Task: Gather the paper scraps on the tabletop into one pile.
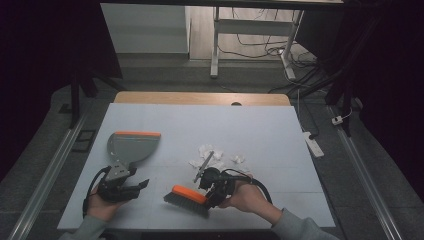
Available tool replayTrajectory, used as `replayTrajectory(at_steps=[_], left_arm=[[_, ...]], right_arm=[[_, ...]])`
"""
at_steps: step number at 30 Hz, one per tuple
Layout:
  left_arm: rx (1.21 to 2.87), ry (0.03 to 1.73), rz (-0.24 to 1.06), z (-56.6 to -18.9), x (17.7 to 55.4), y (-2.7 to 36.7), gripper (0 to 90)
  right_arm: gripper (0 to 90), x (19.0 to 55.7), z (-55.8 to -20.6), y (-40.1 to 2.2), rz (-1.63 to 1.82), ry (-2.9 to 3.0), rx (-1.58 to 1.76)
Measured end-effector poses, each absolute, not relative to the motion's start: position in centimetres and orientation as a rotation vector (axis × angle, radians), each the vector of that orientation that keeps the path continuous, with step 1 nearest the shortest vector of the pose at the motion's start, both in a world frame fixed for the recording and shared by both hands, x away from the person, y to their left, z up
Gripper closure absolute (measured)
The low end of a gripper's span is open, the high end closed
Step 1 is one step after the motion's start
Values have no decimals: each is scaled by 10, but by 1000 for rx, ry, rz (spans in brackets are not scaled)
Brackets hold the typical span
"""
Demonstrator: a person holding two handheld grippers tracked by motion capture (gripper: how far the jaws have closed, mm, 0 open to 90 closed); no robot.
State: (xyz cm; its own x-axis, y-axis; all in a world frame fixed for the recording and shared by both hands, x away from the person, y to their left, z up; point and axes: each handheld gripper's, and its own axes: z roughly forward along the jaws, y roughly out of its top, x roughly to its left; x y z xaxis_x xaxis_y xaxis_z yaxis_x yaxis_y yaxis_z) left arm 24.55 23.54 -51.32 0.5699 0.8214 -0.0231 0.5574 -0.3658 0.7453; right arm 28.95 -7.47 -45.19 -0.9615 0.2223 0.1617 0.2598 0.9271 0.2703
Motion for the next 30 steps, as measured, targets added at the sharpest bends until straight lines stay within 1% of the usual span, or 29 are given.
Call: replayTrajectory(at_steps=[8,15,19,24,27,30], left_arm=[[2068,1105,463,-513,245,236,375],[2070,1104,460,-514,246,236,375],[2069,1103,462,-514,245,236,375],[2073,1103,457,-514,246,236,375],[2070,1104,460,-514,245,237,375],[2069,1107,458,-514,245,237,375]], right_arm=[[708,313,-452,-82,-387,-3027,-455],[709,345,-445,-103,-396,-3102,-632],[709,347,-433,-118,-515,-3062,-662],[710,343,-400,-143,-689,-3070,-681],[709,343,-389,-160,-696,-3083,-699],[709,338,-392,-173,-638,-3079,-685]])
